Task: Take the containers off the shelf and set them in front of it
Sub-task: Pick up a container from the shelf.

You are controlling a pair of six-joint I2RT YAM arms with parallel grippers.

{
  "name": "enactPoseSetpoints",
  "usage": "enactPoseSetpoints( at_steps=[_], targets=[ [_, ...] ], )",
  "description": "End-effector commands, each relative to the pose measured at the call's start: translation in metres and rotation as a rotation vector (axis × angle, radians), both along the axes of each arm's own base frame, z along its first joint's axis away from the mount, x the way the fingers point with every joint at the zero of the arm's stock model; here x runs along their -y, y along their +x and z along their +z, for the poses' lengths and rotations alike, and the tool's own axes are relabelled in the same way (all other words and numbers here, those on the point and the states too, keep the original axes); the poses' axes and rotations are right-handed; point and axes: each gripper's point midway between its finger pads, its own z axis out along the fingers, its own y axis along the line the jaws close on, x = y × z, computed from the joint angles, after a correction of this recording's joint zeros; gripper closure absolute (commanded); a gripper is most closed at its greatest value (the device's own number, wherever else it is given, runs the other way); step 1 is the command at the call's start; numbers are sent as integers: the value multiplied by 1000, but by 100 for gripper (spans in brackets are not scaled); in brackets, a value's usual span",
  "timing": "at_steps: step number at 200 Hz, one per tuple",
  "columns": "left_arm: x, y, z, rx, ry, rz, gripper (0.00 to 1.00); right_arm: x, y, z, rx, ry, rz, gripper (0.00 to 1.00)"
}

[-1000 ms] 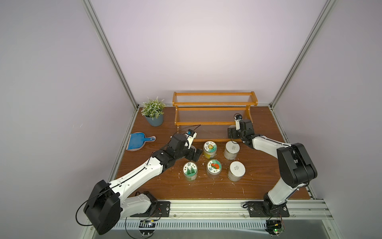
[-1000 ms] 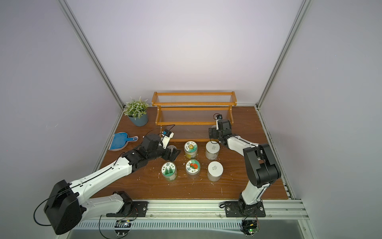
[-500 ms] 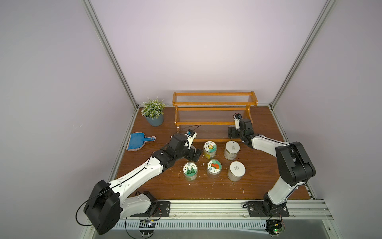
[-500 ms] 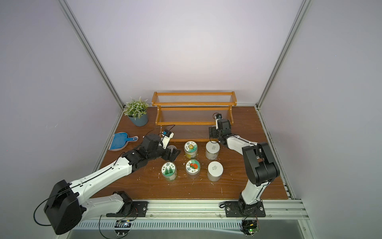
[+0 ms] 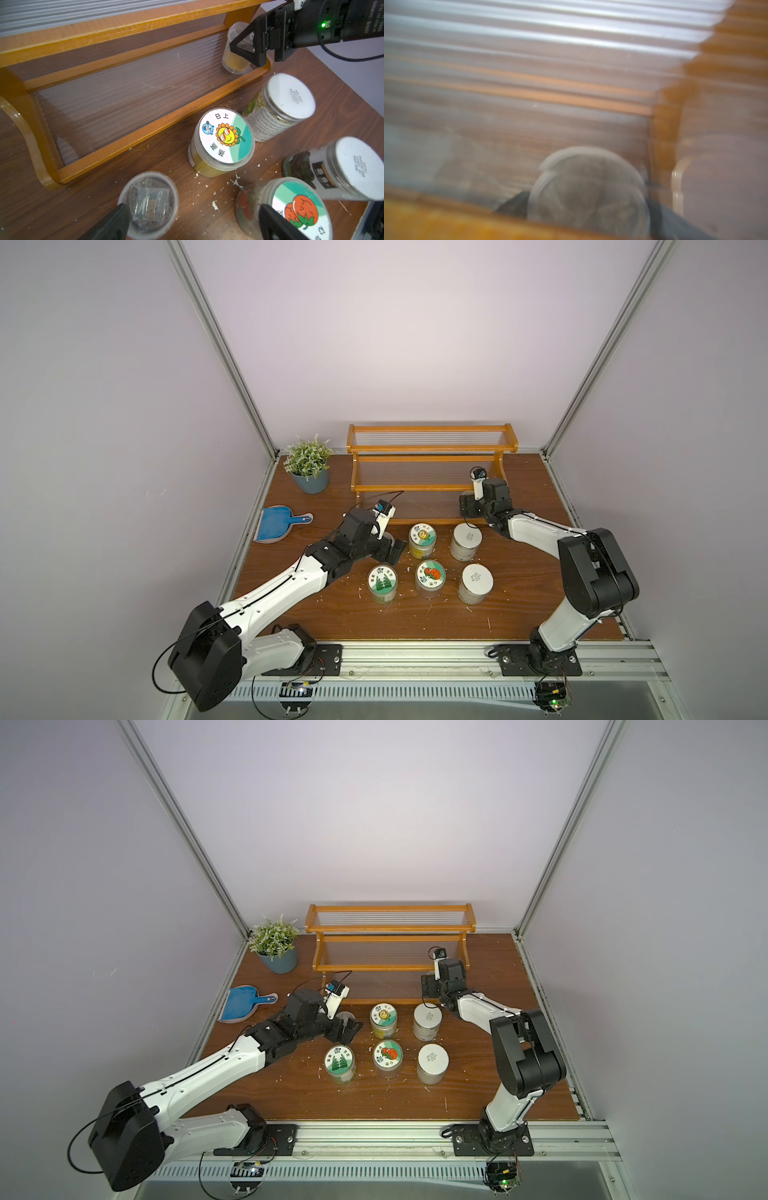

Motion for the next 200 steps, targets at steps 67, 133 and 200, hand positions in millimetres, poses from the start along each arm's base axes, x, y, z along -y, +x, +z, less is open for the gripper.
enactPoseSetpoints(
  at_steps=[67,133,200],
  targets=[
    [-5,4,5,10,15,17,0,-4,-18,53,99,20,79,16],
    [-5,4,3,7,16,16,0,-3,-45,80,108,20,128,17],
    [-4,4,3,5,15,11,0,-10,-72,96,94,57,205,18]
  ],
)
